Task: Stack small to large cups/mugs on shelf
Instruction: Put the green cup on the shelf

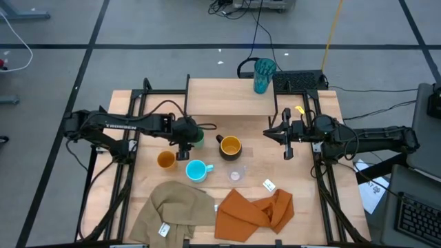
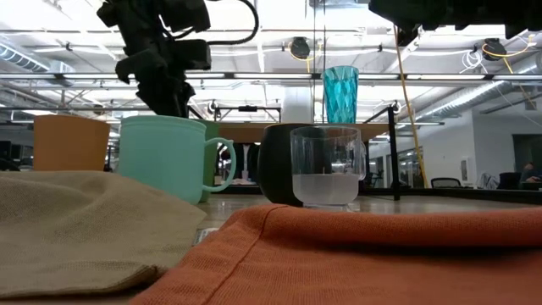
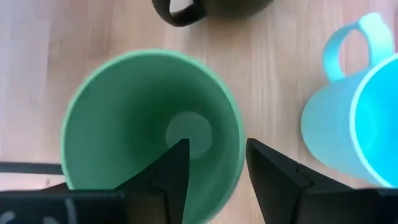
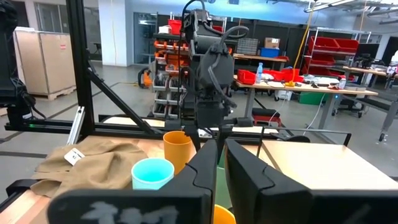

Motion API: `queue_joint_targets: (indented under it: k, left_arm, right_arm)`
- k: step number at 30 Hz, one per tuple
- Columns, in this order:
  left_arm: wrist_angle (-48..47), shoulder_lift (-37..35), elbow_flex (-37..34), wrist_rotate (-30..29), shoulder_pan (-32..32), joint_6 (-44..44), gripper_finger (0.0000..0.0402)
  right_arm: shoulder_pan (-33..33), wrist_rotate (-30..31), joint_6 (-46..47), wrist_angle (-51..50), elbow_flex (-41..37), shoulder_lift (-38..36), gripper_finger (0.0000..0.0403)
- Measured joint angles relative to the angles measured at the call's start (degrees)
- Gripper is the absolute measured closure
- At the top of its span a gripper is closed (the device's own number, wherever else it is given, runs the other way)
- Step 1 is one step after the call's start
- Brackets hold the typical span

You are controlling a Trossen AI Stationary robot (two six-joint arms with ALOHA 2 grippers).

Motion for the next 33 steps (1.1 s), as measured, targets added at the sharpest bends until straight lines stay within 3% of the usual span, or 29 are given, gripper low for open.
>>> queue_joint_targets:
  k: [16,20,28,33]
  left_arm:
    - [-0.2,0.0,0.0,1.1,0.0,0.1,0.0248]
    - [-0.2,0.0,0.0,1.1,0.0,0.1,0.028]
    - [-0.2,0.0,0.0,2.5,0.0,3.1,0.0389]
    - [-0.1,0.0,0.0,3.7,0.0,3.3,0.039]
  right_arm:
    - [0.0,0.0,0.0,0.0,0.0,0.0,0.0383]
    - [0.0,0.0,0.0,0.0,0.0,0.0,0.0383]
    - [0.0,0.0,0.0,0.9,0.0,0.0,0.0383]
    - [0.0,0.0,0.0,0.9,0.0,0.0,0.0383]
